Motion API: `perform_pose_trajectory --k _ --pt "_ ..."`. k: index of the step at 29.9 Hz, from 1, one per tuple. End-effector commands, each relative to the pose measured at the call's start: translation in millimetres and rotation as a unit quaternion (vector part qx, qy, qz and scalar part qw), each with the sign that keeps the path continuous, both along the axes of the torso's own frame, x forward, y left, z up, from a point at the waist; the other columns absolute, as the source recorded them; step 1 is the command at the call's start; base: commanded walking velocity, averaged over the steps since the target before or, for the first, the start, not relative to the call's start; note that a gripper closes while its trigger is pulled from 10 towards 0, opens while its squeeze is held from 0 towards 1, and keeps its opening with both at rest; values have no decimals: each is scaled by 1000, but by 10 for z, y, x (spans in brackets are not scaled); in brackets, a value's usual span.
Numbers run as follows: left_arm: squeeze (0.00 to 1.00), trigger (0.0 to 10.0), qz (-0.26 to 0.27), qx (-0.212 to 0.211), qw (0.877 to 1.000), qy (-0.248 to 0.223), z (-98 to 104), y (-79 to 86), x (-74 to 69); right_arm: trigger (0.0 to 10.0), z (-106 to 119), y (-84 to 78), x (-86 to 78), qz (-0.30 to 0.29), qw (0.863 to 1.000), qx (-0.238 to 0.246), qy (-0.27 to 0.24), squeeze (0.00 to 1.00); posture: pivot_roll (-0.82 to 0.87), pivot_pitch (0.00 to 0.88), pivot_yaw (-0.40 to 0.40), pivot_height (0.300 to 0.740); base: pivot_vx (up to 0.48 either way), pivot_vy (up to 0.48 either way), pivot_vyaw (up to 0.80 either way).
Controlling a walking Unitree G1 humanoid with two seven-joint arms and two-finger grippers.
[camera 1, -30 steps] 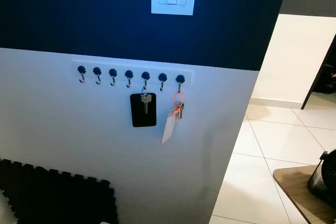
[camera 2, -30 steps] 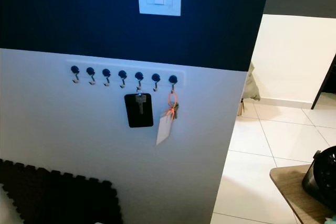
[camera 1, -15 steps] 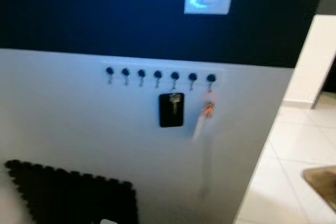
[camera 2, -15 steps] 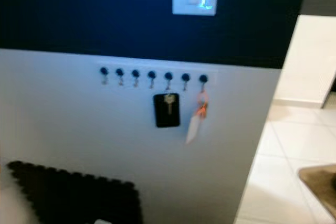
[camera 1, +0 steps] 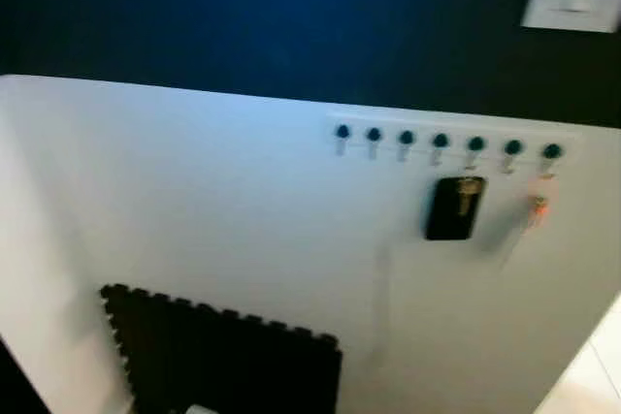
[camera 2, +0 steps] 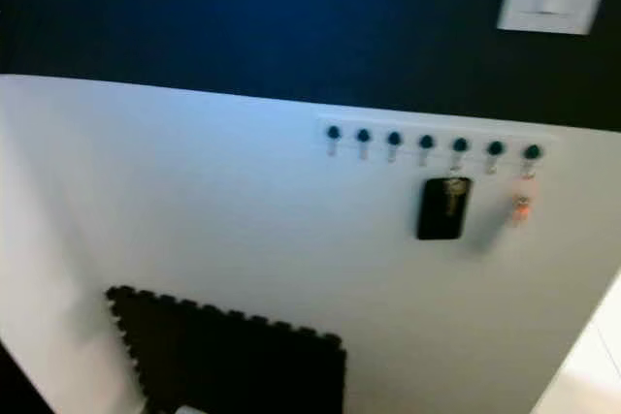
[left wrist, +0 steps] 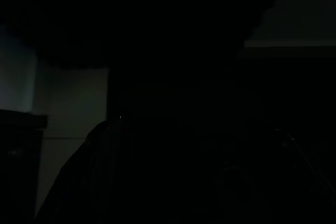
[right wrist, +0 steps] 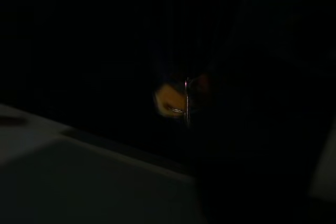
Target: Hang keys on a hook
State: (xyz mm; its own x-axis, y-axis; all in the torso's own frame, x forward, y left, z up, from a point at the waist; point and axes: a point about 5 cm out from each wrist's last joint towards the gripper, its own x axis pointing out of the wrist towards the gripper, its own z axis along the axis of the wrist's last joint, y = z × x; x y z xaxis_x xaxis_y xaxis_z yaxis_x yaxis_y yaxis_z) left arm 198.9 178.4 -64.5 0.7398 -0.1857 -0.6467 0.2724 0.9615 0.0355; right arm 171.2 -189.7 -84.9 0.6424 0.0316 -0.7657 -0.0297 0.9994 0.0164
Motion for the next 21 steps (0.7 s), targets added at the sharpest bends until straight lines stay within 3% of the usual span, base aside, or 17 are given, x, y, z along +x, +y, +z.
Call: perform_pose_trajectory --k 1,17,21 --pt "0 10000 -13 -7 1000 -4 3 -41 -2 10000 4 -67 -14 -11 1000 -6 -1 0 69 16 -15 740 0 -480 0" --pt "0 10000 -21 -32 999 -14 9 -88 -32 10000 -12 -71 -52 -9 1000 -9 4 0 69 24 -20 740 0 -480 0" --pt "0 10000 -5 -33 999 -8 -3 -68 -40 10000 -9 -71 -46 -7 1000 -9 3 0 68 23 -23 740 0 0 0"
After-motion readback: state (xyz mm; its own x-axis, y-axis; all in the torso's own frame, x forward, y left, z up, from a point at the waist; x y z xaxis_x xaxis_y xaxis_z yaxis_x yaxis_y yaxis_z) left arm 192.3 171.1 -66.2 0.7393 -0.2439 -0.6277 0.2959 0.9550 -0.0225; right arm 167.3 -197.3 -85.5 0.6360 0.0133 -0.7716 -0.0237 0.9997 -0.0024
